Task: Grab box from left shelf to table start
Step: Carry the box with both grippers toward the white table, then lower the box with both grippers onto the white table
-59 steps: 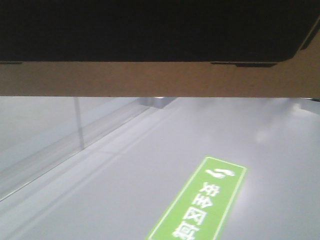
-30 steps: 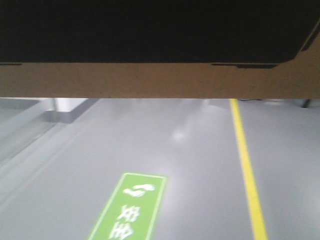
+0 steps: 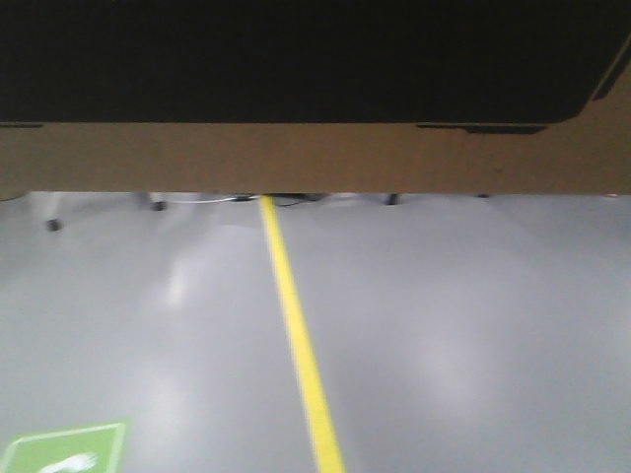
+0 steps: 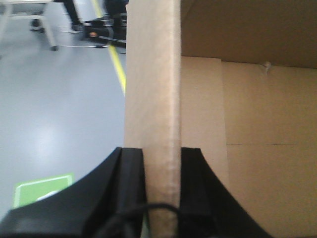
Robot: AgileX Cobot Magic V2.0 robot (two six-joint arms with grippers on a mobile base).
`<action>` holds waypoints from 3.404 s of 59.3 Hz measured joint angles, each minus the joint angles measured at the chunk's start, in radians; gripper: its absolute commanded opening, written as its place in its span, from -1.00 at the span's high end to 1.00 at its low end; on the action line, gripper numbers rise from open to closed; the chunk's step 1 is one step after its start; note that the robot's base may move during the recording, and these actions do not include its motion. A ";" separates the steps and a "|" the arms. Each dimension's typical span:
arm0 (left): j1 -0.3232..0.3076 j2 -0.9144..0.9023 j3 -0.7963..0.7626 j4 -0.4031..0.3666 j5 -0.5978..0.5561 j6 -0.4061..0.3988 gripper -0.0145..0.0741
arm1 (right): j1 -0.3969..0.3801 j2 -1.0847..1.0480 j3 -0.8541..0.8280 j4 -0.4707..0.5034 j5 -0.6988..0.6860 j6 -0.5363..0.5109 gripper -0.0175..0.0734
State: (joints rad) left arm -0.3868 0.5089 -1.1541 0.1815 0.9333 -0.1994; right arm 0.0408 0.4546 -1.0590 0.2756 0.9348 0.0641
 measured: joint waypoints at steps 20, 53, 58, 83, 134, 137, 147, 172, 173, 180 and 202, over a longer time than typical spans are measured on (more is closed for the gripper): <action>0.000 0.000 0.000 0.000 0.000 0.000 0.87 | 0.000 0.000 0.000 0.000 0.000 0.000 0.49; 0.000 0.000 0.000 0.000 0.000 0.000 0.87 | 0.000 0.000 0.000 0.000 0.000 0.000 0.49; 0.000 0.000 0.000 0.000 0.000 0.000 0.87 | 0.000 0.000 0.000 0.000 0.000 0.000 0.49; 0.000 0.000 0.000 0.000 0.000 0.000 0.87 | 0.000 0.000 0.000 0.000 0.000 0.000 0.49; 0.000 0.000 0.000 0.000 0.000 0.000 0.87 | 0.000 0.000 0.000 0.000 0.000 0.000 0.49; 0.000 0.000 0.000 0.000 0.000 0.000 0.87 | 0.000 0.000 0.000 0.000 0.000 0.000 0.49; 0.000 0.000 0.000 0.000 0.000 0.000 0.87 | 0.000 0.000 0.000 0.000 0.000 0.000 0.49; 0.000 0.000 0.000 0.000 0.000 0.000 0.87 | 0.000 0.000 0.000 0.000 0.000 0.000 0.49; 0.000 0.000 0.000 0.000 0.000 0.000 0.87 | 0.000 0.000 0.000 0.000 0.000 0.000 0.49; 0.000 0.000 0.000 0.000 0.000 0.000 0.87 | 0.000 0.000 0.000 0.000 0.000 0.000 0.49; 0.000 0.000 0.000 0.000 0.000 0.000 0.87 | 0.000 0.000 0.000 0.000 0.000 0.000 0.49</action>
State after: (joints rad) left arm -0.3868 0.5089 -1.1541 0.1815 0.9333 -0.1994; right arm 0.0408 0.4546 -1.0590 0.2756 0.9348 0.0641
